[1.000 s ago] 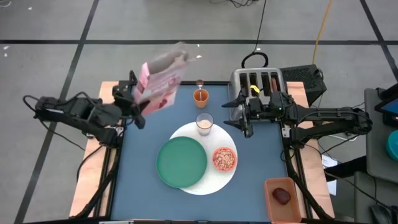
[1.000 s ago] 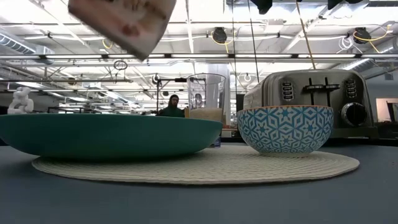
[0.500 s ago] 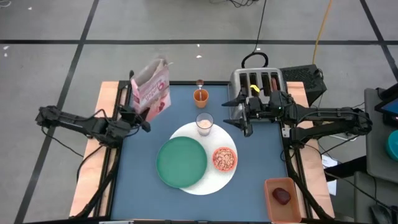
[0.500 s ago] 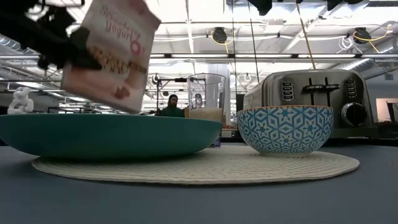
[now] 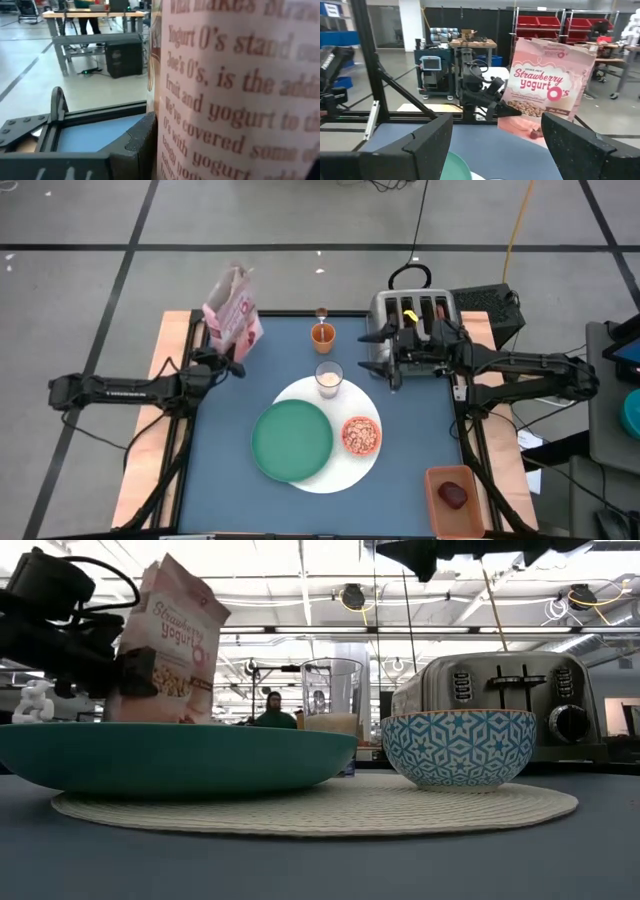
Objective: Arrange a breakfast setting
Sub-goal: Pour the cereals from the cereal box into the orange bowl
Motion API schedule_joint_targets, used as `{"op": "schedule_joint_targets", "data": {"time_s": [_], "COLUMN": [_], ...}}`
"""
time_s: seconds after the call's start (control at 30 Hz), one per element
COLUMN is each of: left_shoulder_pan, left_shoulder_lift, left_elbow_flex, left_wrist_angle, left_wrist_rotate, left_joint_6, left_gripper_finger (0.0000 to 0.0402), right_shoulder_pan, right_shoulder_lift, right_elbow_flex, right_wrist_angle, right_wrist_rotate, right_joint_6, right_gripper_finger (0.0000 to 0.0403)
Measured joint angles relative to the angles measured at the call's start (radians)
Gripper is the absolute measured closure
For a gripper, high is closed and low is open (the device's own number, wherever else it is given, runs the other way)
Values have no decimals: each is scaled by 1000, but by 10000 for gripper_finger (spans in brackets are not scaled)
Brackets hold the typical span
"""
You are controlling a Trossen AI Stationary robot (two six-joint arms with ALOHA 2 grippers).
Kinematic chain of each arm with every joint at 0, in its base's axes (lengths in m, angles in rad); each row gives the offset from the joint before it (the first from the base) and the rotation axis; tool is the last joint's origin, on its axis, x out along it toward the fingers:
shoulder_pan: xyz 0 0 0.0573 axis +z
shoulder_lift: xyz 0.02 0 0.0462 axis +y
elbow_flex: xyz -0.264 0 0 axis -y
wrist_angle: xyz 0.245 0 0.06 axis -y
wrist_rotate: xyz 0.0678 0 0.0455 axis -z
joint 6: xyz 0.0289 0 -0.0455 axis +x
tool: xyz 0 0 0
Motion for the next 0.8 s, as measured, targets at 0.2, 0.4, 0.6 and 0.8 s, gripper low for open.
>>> {"op": "schedule_joint_targets", "data": {"time_s": [0.2, 0.4, 0.6, 0.8], "left_shoulder_pan": [99, 115, 116, 116], "left_shoulder_lift": [28, 88, 165, 258], "left_elbow_flex": [0, 0, 0, 0], "left_wrist_angle": [16, 28, 100, 116], "left_wrist_rotate": [89, 116, 79, 77], "left_joint_6": [-22, -95, -81, -117], "left_gripper_finger": [259, 259, 259, 259], "right_shoulder_pan": [-26, -42, -42, -42], "right_shoulder_lift": [0, 1, 1, 1], "right_elbow_flex": [0, 0, 0, 0], "right_wrist_angle": [4, 10, 11, 11], "right_wrist_rotate": [-1, -2, -2, -3], "right_joint_6": [0, 0, -8, -11], "right_gripper_finger": [104, 104, 104, 104]}}
